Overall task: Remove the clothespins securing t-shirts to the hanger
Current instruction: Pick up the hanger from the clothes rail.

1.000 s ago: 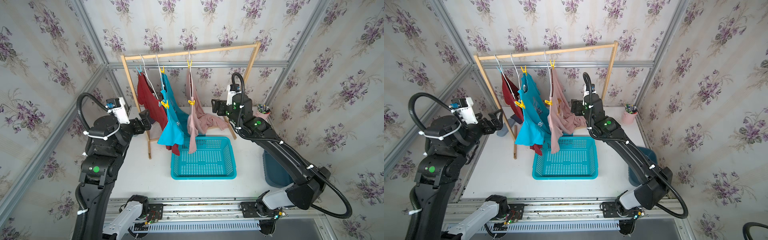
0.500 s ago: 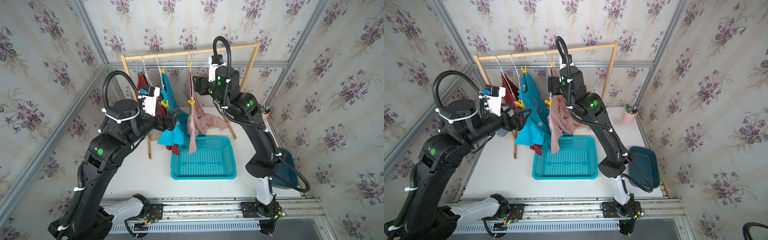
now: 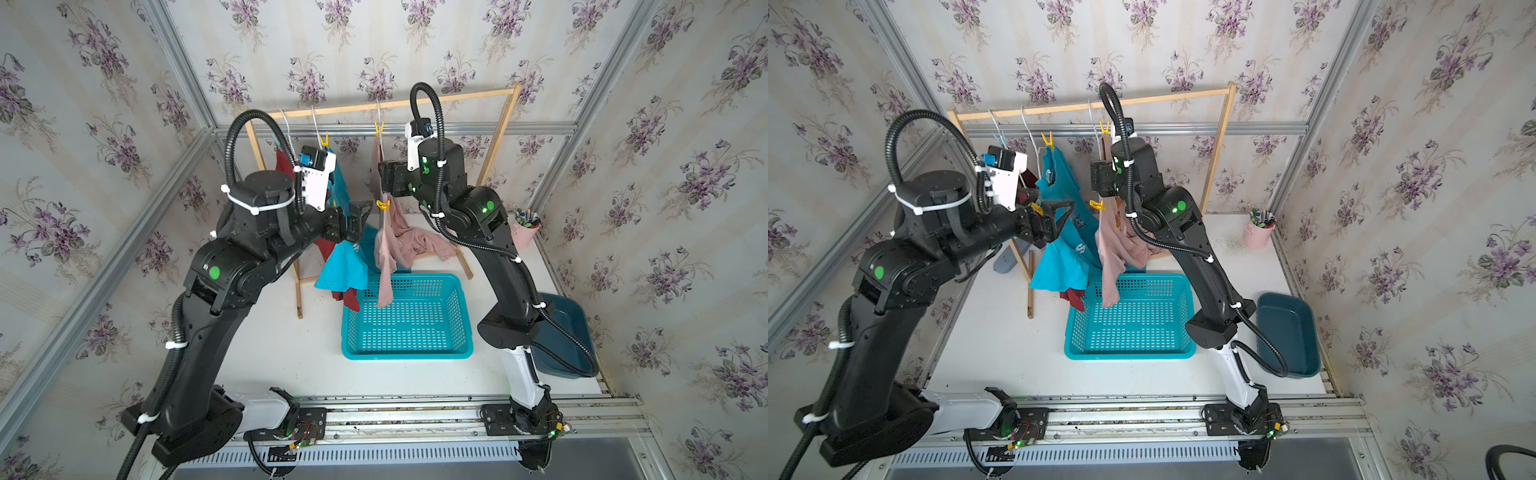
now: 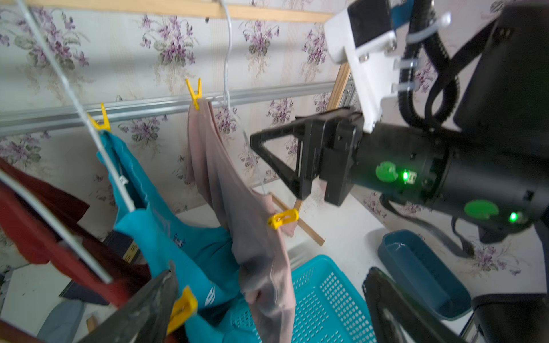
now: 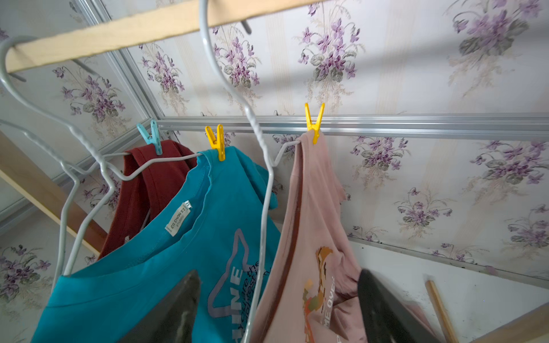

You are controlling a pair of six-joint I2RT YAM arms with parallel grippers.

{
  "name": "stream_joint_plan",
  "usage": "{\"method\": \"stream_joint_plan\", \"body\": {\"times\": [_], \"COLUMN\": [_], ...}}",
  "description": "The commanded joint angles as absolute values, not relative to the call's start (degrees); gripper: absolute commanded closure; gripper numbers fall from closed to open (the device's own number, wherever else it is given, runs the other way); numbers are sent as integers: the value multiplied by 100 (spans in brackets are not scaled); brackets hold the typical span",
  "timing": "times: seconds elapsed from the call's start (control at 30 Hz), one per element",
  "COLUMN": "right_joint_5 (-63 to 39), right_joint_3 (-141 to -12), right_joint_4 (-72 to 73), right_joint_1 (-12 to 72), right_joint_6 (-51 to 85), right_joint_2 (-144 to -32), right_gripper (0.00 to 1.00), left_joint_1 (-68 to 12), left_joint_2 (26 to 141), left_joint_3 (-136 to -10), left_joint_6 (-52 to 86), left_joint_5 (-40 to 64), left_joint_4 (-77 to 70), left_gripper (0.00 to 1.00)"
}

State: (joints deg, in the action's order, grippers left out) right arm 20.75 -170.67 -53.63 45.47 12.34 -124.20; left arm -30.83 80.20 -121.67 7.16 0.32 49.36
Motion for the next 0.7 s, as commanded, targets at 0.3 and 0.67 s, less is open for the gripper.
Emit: {"method": "stream_joint_plan", "body": {"times": [0.3, 0.67], "right_joint_5": [2912, 2965], "right_joint_3": [-17104, -17104], "right_joint_4": [-6812, -7353], "right_joint_1": [4071, 3463], "right_joint_6": [1079, 1281], "right_joint_2": [-12255, -12254], "right_gripper": [14, 12], "left_joint_1": [-3266, -3294], "left_joint_2": [9998, 10728], "left_joint_3": [-14104, -14584], "left_joint_6": [1181, 1093], "left_joint_5": [-201, -735], "left_joint_4": [5208, 5206], "left_gripper": [27, 43]}}
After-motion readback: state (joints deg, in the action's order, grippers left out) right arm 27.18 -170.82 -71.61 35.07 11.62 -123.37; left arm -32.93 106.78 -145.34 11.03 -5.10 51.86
